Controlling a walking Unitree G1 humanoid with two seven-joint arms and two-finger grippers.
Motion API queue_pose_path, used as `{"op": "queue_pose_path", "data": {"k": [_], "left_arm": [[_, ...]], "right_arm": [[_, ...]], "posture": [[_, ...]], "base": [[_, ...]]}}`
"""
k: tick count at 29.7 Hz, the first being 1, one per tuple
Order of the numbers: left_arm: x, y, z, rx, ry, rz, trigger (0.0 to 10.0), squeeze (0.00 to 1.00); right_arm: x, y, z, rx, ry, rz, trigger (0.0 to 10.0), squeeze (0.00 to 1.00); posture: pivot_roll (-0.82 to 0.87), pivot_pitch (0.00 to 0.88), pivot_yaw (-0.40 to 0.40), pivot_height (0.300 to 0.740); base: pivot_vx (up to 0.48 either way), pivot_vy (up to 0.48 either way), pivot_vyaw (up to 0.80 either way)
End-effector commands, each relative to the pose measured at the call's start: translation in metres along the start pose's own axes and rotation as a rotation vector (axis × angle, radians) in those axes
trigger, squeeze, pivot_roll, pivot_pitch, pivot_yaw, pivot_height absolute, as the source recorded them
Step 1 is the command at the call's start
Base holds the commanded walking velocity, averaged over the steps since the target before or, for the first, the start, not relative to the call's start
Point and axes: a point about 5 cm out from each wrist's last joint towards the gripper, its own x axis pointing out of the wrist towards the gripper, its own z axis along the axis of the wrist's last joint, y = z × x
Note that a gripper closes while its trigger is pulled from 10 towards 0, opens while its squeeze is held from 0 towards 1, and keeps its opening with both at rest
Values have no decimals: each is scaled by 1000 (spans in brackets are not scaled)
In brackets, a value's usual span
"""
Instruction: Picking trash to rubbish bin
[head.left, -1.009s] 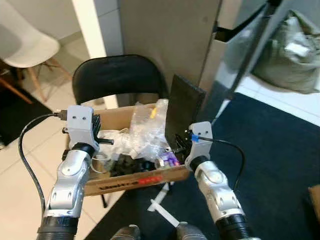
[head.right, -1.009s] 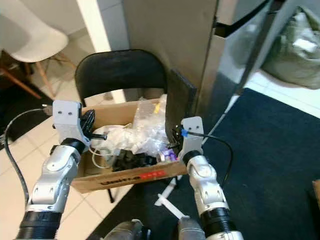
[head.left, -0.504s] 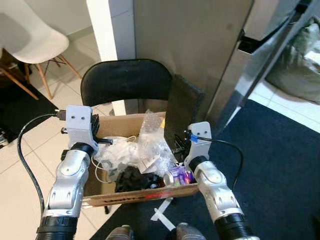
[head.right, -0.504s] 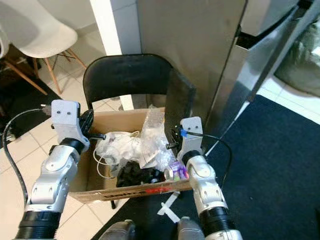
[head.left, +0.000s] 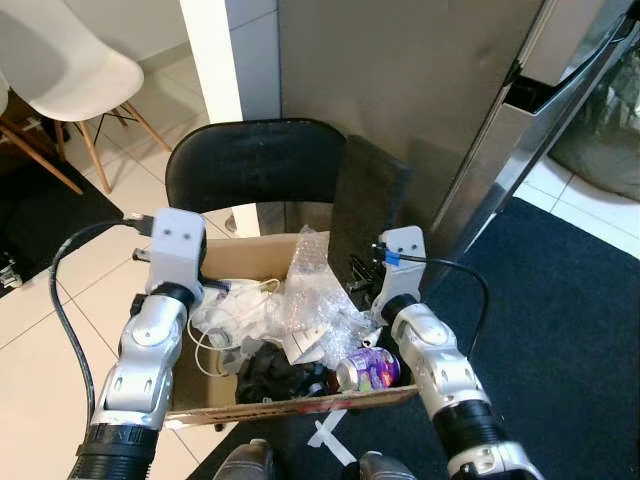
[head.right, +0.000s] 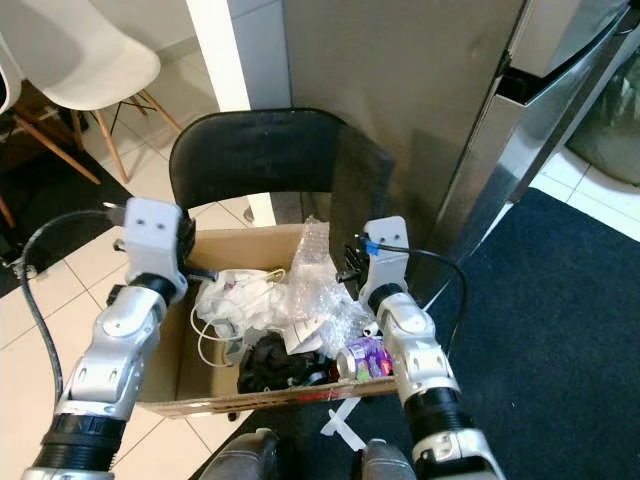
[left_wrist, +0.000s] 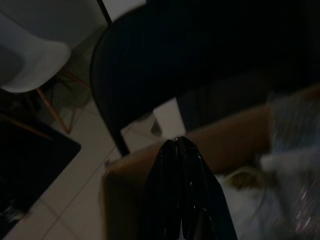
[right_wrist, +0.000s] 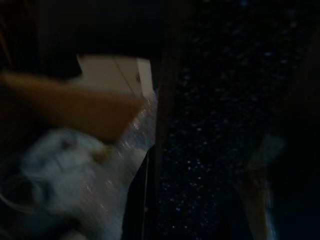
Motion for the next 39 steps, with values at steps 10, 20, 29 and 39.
{"op": "queue_pose_path", "data": {"k": [10,20,29,39], "left_arm": [[-4,14,-7,18,26,23,10000,0],[3,16,9,8,-71,30,10000,0],[2,2,8,38,-64,-64,10000,0],[3,2,6,33,-62,-60,10000,0]], "right_arm": [[6,-2,-11,-133,181,193,10000,0],[27,4,12,225,191,220,10000,0],[17,19,-25,270,548,420,10000,0],[20,33,-37,225,626,366,10000,0]], "posture": [[76,45,5,740],[77,65,3,740],[78,75,0,740],[78,88,-6,740]], "base": [[0,0,0],[0,0,0],[0,0,0],[0,0,0]]}}
